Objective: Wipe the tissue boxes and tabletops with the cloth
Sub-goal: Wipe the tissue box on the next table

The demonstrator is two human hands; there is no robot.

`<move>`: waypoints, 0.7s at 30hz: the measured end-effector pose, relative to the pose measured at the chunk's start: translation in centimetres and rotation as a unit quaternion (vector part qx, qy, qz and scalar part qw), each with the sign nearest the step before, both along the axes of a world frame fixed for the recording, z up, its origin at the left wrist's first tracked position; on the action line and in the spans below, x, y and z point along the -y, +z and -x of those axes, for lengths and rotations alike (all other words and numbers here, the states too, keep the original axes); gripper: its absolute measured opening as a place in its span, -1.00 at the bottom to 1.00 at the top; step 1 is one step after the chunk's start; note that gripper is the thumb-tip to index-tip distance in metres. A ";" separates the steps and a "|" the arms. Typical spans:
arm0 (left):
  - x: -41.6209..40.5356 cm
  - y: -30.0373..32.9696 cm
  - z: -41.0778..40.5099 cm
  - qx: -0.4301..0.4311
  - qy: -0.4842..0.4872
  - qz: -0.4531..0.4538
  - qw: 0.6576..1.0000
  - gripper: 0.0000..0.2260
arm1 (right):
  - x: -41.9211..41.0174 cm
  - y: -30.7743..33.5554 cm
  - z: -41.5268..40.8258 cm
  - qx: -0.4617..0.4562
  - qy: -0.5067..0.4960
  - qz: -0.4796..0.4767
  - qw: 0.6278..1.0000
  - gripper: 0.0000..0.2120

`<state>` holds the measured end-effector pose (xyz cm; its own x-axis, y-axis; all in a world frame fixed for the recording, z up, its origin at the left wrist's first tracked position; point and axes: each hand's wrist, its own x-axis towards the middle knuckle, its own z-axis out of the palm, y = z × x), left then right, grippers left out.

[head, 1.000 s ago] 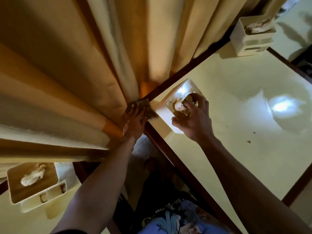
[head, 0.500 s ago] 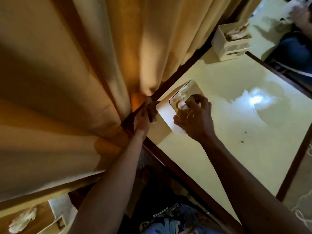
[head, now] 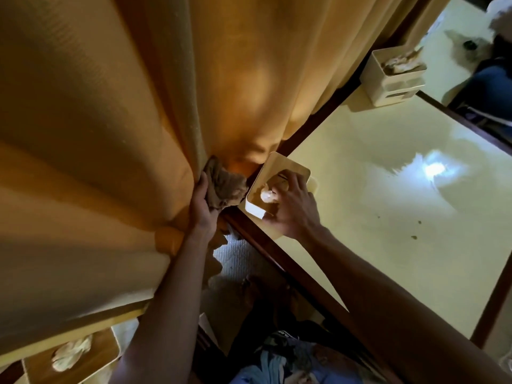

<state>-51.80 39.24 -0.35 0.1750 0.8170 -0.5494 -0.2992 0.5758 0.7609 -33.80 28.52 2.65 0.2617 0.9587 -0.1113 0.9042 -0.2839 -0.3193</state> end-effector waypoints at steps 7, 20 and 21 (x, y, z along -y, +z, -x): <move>1.6 0.6 0.8 -0.042 -0.031 -0.031 0.998 -0.55 | 0.4 -0.5 0.6 0.043 0.032 0.022 0.998 -0.27; 8.8 5.3 1.1 -0.053 -0.011 -0.085 0.995 -0.70 | 4.6 2.6 -1.0 -0.018 0.012 -0.005 1.000 -0.06; 10.2 5.8 1.1 -0.047 -0.006 -0.079 0.996 -0.69 | 5.5 3.0 -1.1 -0.033 0.006 -0.013 0.999 -0.04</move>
<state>-52.88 29.07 5.45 0.1398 0.8925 -0.4289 -0.2159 0.4502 0.8664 -32.69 23.02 5.63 0.2440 0.9643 -0.1027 0.8839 -0.2647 -0.3855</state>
